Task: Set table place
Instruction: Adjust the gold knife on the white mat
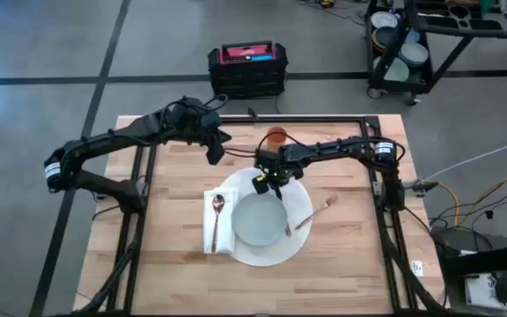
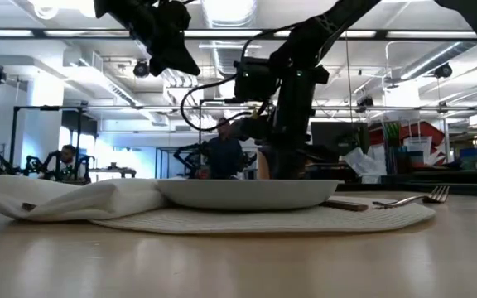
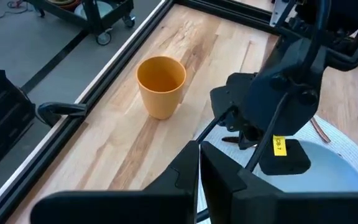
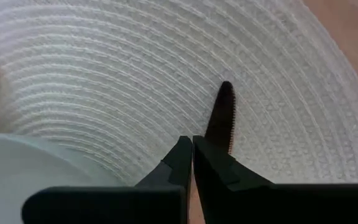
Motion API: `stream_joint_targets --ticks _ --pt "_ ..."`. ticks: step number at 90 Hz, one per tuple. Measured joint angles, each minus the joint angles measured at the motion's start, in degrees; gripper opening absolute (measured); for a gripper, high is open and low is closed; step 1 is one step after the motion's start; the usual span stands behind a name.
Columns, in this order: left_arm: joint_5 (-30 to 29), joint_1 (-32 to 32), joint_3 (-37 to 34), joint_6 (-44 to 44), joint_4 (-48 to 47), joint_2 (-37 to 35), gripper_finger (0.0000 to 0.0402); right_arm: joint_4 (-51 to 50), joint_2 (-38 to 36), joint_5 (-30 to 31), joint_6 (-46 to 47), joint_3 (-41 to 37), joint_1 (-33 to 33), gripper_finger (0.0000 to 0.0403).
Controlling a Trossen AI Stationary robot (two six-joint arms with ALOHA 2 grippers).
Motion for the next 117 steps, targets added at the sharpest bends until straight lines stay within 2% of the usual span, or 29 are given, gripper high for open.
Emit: stream_joint_targets --ticks 74,93,117 --pt "-0.1 0.0 0.0 0.0 0.0 0.0 0.0 -5.8 0.1 0.3 -0.7 0.2 0.0 0.0" --pt "-0.1 0.0 0.0 1.5 0.0 0.0 0.0 -9.7 0.0 1.7 -0.8 0.4 0.0 0.0" --pt "-0.1 0.0 0.0 1.8 0.0 0.0 0.0 -10.1 -1.7 3.0 -0.7 0.4 0.0 0.0"
